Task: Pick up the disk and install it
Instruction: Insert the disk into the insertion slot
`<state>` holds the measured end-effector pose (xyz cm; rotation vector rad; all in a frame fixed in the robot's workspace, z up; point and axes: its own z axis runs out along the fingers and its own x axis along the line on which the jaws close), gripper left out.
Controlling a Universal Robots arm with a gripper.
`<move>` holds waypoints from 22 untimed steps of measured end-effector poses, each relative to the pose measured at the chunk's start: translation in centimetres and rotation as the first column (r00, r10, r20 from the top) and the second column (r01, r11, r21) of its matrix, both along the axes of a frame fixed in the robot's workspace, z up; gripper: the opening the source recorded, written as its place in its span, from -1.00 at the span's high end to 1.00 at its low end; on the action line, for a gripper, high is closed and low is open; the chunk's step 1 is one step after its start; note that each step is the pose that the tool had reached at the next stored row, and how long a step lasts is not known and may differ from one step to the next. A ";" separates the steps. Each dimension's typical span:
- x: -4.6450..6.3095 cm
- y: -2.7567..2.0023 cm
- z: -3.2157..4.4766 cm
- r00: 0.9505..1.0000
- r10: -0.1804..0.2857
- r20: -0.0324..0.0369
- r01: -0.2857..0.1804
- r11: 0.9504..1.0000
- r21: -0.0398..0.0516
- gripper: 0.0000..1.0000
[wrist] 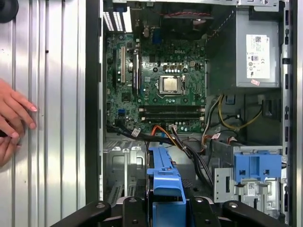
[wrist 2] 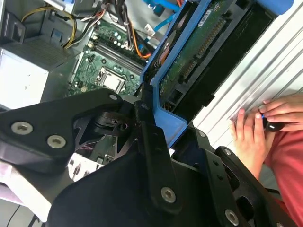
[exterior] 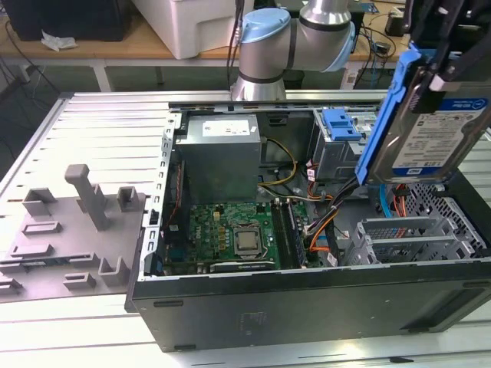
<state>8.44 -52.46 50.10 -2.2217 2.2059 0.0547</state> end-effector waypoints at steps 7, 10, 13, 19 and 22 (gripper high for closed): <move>0.7 -1.38 -0.02 1.000 -0.001 0.000 0.001 1.000 0.001 0.26; 0.9 -1.91 -0.09 1.000 -0.001 0.000 0.001 1.000 0.002 0.26; 1.0 -2.13 -0.29 1.000 -0.001 0.000 0.001 1.000 0.002 0.26; 1.1 -2.44 -0.56 1.000 -0.001 0.000 0.001 1.000 0.002 0.26; 1.1 -2.49 -0.69 1.000 -0.002 0.000 0.002 1.000 0.002 0.26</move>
